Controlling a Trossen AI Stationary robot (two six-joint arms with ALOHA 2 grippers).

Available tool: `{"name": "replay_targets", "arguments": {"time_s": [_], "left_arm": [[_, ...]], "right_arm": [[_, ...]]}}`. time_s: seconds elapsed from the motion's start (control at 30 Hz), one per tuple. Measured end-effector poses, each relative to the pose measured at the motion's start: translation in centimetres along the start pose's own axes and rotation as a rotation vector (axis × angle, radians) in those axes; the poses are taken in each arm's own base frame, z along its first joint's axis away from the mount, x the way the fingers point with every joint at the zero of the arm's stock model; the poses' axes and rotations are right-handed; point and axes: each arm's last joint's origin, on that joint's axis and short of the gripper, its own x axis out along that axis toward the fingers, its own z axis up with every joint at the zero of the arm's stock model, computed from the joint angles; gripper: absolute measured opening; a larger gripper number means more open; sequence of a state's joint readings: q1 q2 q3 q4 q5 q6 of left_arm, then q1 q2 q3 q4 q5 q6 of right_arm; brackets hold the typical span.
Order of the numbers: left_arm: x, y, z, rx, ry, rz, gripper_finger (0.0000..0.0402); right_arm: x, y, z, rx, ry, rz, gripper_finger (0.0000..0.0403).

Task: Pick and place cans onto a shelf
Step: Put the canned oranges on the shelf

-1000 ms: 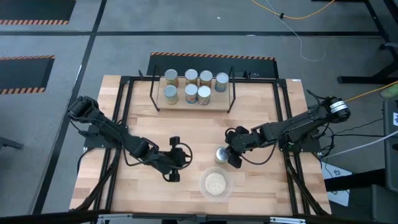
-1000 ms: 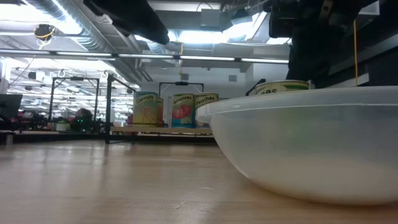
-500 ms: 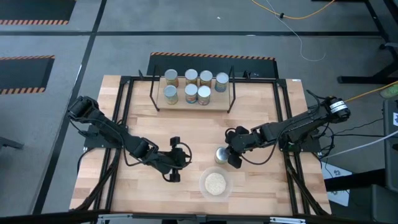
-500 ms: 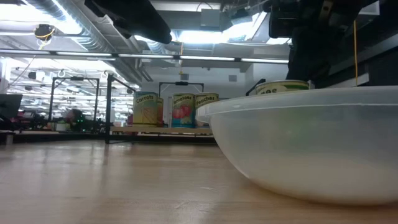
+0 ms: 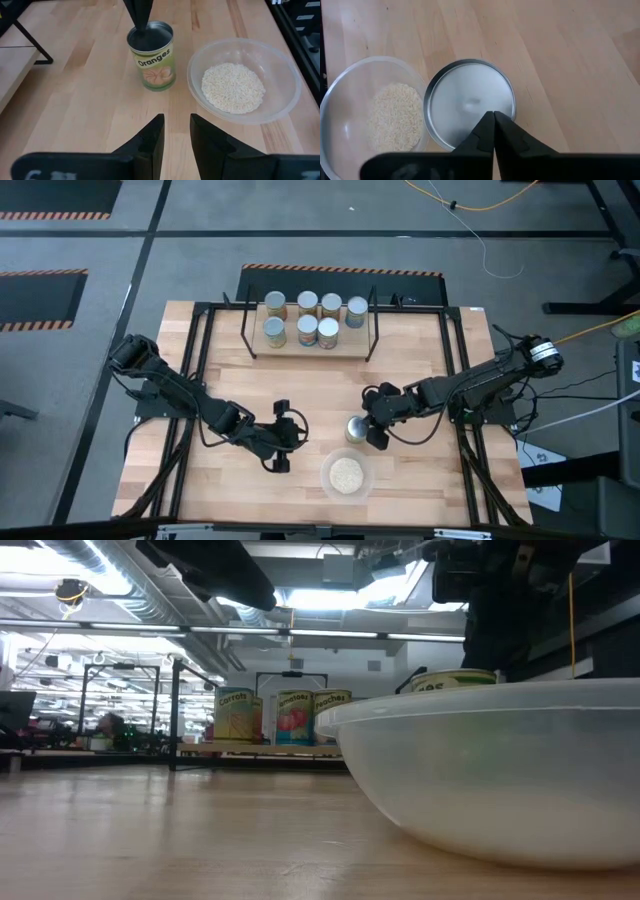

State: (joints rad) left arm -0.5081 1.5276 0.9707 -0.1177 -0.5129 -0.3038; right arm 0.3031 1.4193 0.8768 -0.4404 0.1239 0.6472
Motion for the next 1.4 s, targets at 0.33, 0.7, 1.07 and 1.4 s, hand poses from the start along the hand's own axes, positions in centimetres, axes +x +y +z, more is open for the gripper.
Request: {"name": "replay_targets", "arguments": {"time_s": [0.33,0.7,1.07,1.4], "left_arm": [[0.0,0.0,0.0,0.001,0.001,0.0,0.0086],[0.0,0.0,0.0,0.001,0.0,0.001,0.0086],[0.0,0.0,0.0,0.002,0.001,0.002,0.0086],[0.0,0.0,0.0,0.001,0.0,0.004,0.0086]], "right_arm": [[0.0,-0.2,0.1,-0.002,-0.048,-0.064,0.0006],[0.1,-1.4,1.0,-0.096,-0.097,-0.153,0.0006],[0.2,-3.5,3.2,-0.227,-0.162,-0.193,0.0006],[-1.4,-2.0,5.7,-0.296,-0.201,0.029,0.0006]]}}
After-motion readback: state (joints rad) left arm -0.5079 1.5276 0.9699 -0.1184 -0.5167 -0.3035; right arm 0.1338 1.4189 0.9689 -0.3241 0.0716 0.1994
